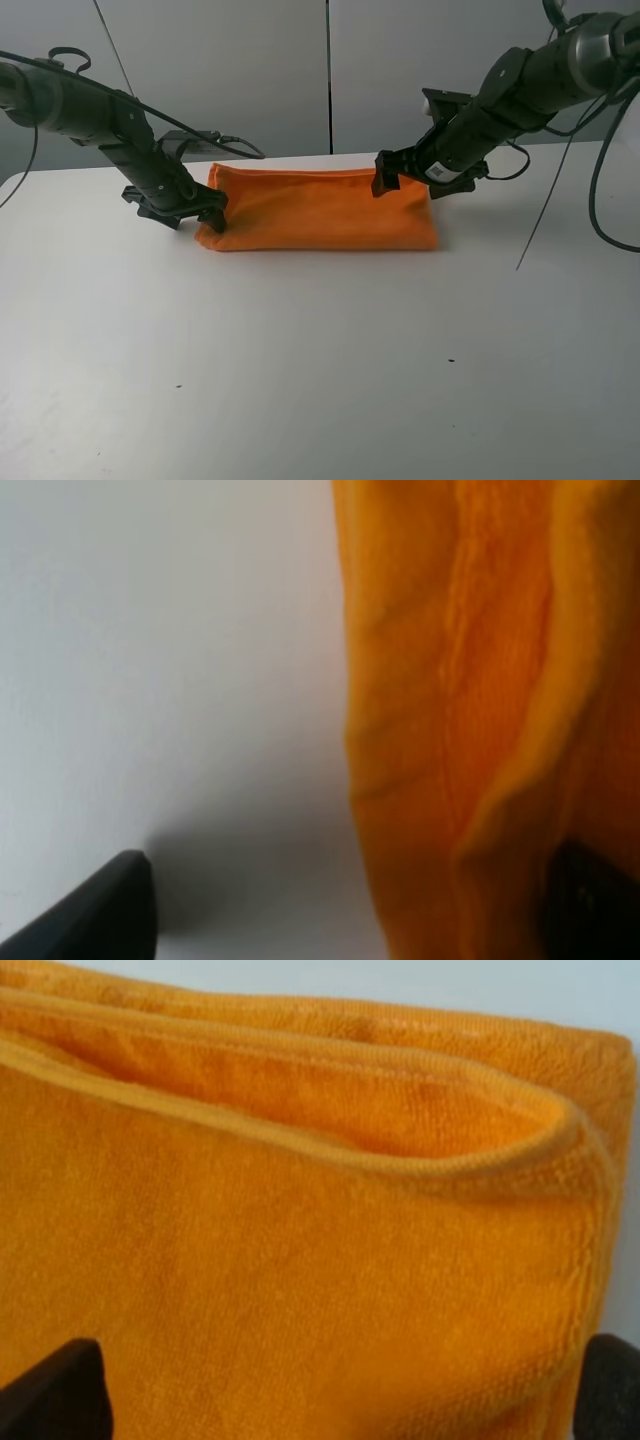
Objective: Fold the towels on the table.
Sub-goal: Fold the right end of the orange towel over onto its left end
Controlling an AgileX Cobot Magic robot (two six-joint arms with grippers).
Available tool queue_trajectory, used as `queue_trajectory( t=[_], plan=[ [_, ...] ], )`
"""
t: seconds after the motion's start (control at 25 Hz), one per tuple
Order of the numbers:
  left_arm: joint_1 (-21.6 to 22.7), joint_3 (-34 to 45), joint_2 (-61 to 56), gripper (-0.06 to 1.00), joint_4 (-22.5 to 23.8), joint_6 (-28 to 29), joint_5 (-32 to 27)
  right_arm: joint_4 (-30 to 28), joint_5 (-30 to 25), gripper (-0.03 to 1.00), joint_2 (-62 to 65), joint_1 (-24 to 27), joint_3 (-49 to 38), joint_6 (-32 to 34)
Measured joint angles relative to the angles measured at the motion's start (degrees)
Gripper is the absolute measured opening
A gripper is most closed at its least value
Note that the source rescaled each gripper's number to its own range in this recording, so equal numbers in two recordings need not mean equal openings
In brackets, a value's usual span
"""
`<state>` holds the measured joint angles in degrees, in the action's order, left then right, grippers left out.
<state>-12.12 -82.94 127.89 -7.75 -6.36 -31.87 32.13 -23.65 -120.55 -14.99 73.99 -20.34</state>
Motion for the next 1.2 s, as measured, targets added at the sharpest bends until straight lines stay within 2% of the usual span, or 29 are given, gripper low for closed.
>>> queue_trajectory(
  t=[0.24, 0.52, 0.88, 1.0, 1.2],
  plan=[
    [0.0, 0.0, 0.0, 0.99, 0.0, 0.0, -0.1, 0.0, 0.77, 1.0, -0.94, 0.51, 0.0, -0.39],
    [0.0, 0.0, 0.0, 0.99, 0.0, 0.0, -0.1, 0.12, -4.06, 1.0, -2.22, 1.84, 0.0, -1.1],
    [0.0, 0.0, 0.0, 0.99, -0.09, 0.1, -0.22, 0.51, -5.0, 1.0, -3.93, 1.84, 0.21, -1.92],
    [0.0, 0.0, 0.0, 0.99, -0.09, 0.1, -0.22, 3.09, -5.0, 1.0, -4.15, 1.84, 0.44, -2.54],
    [0.0, 0.0, 0.0, 0.99, -0.09, 0.1, -0.22, 10.82, -5.0, 1.0, -4.52, 1.95, 0.44, -7.79]
  ],
)
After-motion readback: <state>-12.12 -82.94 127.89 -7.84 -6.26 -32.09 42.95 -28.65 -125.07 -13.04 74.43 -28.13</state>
